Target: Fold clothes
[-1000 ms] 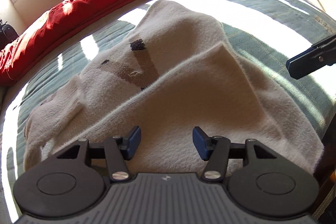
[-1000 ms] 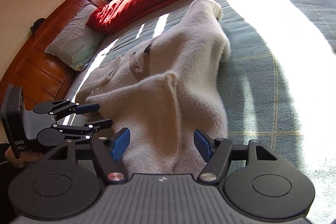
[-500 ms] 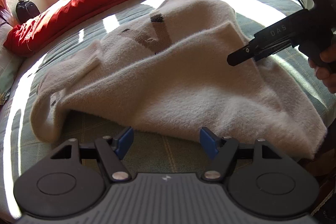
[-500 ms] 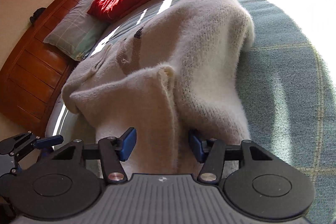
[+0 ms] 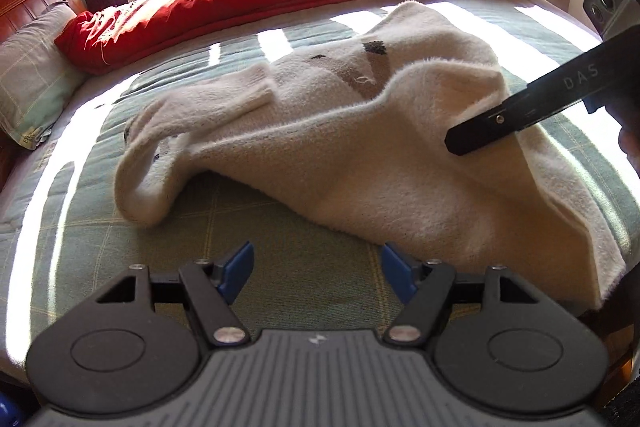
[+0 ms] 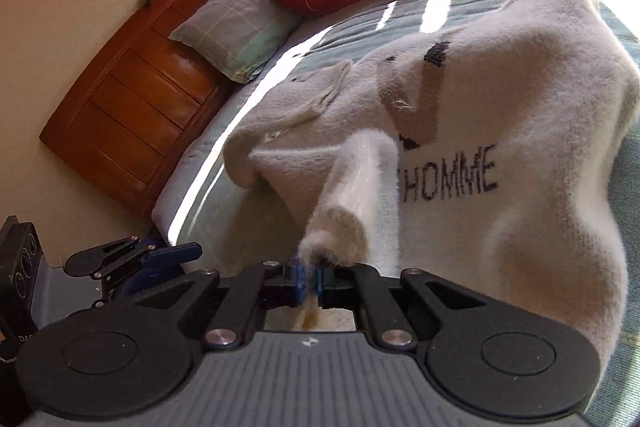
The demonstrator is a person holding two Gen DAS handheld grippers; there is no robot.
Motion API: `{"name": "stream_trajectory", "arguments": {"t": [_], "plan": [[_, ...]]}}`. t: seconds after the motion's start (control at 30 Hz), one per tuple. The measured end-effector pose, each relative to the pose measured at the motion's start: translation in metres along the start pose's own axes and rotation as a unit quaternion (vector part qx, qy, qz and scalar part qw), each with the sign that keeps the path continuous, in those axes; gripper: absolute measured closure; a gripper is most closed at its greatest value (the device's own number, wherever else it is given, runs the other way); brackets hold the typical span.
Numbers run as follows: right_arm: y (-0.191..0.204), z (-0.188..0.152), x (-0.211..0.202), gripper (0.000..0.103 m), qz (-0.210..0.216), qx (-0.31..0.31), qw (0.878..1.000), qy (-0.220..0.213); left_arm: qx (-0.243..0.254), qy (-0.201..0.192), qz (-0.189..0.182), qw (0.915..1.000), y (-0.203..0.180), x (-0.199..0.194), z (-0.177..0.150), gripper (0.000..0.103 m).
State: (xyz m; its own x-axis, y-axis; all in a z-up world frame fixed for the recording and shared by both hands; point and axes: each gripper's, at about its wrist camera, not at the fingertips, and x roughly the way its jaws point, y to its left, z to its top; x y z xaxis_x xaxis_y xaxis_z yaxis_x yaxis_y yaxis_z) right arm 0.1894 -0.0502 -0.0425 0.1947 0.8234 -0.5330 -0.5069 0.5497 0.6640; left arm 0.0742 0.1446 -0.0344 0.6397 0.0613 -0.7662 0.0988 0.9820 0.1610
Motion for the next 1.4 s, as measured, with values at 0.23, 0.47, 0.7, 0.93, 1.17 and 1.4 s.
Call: {"name": "stream_trajectory", "arguments": {"t": [0.23, 0.47, 0.7, 0.93, 1.17, 1.4], "plan": [[0.053, -0.006, 0.043, 0.095, 0.039, -0.043, 0.996, 0.063, -0.037, 0.003, 0.019, 0.9991, 0.028, -0.017, -0.025, 0.031], [0.082, -0.023, 0.072, 0.081, 0.034, -0.082, 0.987, 0.133, -0.060, 0.019, 0.039, 0.9972, 0.046, -0.023, -0.045, 0.031], [0.092, -0.004, 0.023, 0.064, 0.029, -0.087, 0.992, 0.090, -0.061, 0.010, 0.048, 0.9970, 0.049, -0.028, -0.042, 0.031], [0.079, 0.026, -0.024, 0.064, -0.032, -0.093, 0.995, 0.009, -0.047, -0.015, 0.053, 0.9974, 0.037, -0.041, -0.031, 0.031], [0.038, 0.024, 0.029, 0.065, -0.100, -0.079, 0.990, 0.064, -0.030, -0.026, 0.058, 0.9975, 0.025, -0.061, -0.029, 0.030], [0.037, 0.014, 0.081, 0.065, -0.091, -0.091, 0.984, 0.119, -0.031, -0.046, 0.078, 0.9954, 0.023, -0.090, -0.029, 0.021]]}}
